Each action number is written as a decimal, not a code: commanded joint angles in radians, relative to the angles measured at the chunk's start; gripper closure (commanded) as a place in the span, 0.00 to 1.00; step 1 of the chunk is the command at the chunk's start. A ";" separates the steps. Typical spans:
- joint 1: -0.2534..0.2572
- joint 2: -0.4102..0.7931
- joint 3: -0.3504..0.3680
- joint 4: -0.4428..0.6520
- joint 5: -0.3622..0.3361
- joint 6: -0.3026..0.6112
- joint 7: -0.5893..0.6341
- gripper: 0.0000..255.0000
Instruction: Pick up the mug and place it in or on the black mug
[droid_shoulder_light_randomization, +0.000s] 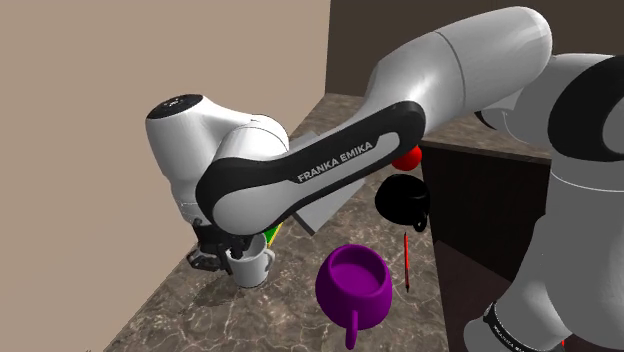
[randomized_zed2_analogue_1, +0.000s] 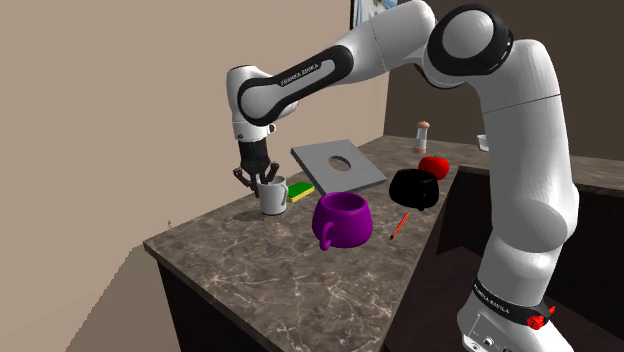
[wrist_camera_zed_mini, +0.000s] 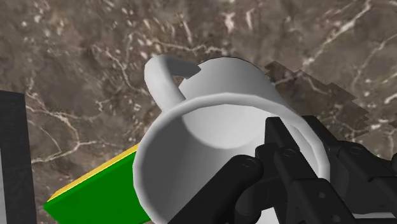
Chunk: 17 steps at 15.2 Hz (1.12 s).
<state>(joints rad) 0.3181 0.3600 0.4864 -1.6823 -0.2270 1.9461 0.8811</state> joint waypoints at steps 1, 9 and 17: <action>0.001 -0.007 0.002 0.017 0.005 -0.023 -0.003 1.00; 0.001 -0.030 0.009 0.094 0.021 -0.119 -0.018 1.00; 0.008 -0.039 0.014 0.190 0.029 -0.222 -0.028 1.00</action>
<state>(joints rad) 0.3247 0.3210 0.4997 -1.5078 -0.1990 1.7394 0.8548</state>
